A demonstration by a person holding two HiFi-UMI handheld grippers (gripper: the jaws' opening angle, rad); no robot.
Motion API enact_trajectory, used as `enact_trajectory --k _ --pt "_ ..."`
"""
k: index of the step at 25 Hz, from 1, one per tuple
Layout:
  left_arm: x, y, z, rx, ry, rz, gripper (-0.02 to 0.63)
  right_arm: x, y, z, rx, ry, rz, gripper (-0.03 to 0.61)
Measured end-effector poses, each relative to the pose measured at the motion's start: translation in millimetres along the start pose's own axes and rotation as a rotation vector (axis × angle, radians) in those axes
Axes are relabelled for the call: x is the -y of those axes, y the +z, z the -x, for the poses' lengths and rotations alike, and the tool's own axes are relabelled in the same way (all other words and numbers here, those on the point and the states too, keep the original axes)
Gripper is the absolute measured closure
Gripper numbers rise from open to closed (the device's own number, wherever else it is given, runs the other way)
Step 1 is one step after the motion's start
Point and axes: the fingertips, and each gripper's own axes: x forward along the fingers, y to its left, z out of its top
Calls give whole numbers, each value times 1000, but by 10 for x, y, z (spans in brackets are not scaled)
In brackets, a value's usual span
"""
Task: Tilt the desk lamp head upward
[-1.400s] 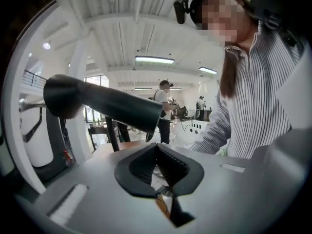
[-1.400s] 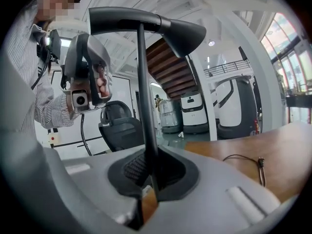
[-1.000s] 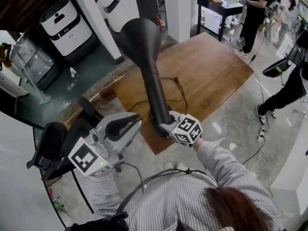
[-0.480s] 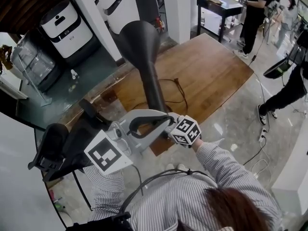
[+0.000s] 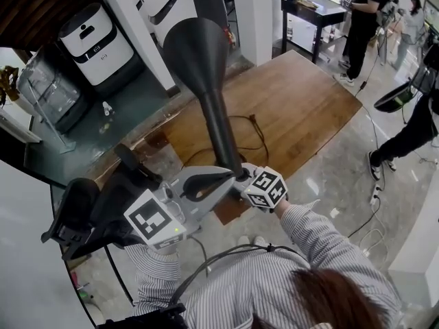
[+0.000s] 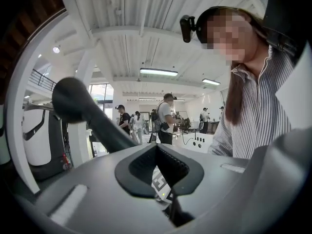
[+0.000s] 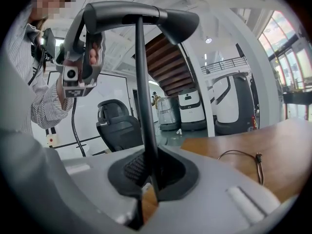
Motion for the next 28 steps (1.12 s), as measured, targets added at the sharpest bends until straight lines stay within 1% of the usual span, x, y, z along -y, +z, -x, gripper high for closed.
enact_trajectory --k 2,4,6,9,12,14,18,19,21,23,25,28 --pt "-56 -76 35 23 21 47 609 6 0 1 2 -6 4 561" --pt "-81 -62 38 45 26 63 609 16 12 -5 1 -15 11 561" --pt "-78 -55 31 45 28 58 609 14 9 -9 -4 -18 13 561" --pt "-73 -75 29 14 50 37 609 3 -2 -25 -9 -23 20 561" --pt "-72 -82 16 -4 54 51 609 7 -4 -27 -6 -29 15 561" --pt "-74 -78 20 -5 58 62 609 8 -7 -26 -9 -29 15 561" --pt "-58 -79 46 12 75 53 609 13 -12 -21 -4 -37 2 561" --pt "-70 -59 56 28 97 42 609 16 -4 -9 8 -43 -5 561" --pt "-161 20 119 90 189 8 607 11 22 28 37 -56 -4 560" --pt "-240 105 229 164 270 -5 607 -3 49 90 64 -59 12 557" --pt "-267 136 329 220 296 17 607 -14 78 153 86 -53 19 546" --pt "-305 46 396 243 335 51 607 -20 86 195 94 -51 22 541"
